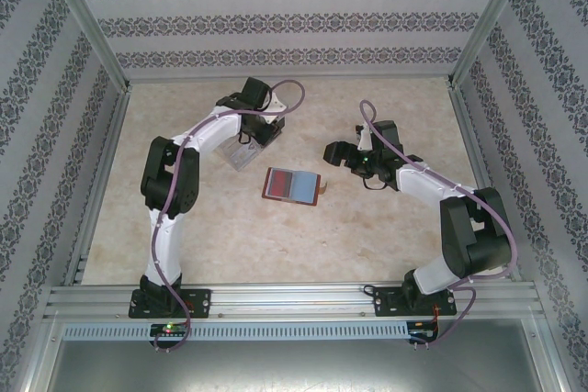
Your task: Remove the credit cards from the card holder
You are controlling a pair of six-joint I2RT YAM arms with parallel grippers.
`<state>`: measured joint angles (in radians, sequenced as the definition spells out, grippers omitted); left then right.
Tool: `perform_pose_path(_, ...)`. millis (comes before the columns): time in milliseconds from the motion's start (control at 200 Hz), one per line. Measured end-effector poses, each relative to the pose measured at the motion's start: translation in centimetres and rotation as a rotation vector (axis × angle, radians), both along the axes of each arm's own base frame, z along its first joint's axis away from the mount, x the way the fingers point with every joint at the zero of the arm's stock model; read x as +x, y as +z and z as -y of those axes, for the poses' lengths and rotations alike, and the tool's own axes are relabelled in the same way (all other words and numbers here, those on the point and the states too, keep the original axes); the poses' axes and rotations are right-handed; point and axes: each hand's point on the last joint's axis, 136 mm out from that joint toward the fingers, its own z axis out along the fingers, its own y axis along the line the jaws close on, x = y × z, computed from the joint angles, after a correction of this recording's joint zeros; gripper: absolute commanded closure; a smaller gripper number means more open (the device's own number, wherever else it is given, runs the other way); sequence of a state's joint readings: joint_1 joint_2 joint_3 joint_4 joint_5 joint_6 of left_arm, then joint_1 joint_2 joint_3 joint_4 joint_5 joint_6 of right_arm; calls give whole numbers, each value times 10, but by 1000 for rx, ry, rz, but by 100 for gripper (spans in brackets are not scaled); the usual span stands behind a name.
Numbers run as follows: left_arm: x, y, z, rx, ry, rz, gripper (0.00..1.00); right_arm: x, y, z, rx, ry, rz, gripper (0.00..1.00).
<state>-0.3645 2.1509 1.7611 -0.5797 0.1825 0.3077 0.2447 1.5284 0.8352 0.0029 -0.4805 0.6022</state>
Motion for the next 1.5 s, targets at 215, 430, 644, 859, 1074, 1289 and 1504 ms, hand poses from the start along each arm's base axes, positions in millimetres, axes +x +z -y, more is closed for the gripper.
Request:
perform_pose_path(215,0,-1,-3,16,-16,3,100,-1,1,-3,5,10,0,12)
perform_pose_path(430,-5,-7,-11,17,-10,-6,100,-1,4,-7,8,17,3,11)
perform_pose_path(644,-2,2,-19,1,6,27,100,0,8,-10,11,25,12,11)
perform_pose_path(859,2,4,-19,4,10,46,100,-1,13,-19,25,45,17,11)
perform_pose_path(1074,2,-11,-21,25,8,24,100,0,14,-19,30,41,12,11)
perform_pose_path(1289,3,-21,-21,38,-5,12,100,-1,13,-20,35,44,5,11)
perform_pose_path(1504,8,-19,-21,48,-1,25,90,2,14,-21,36,44,6,11)
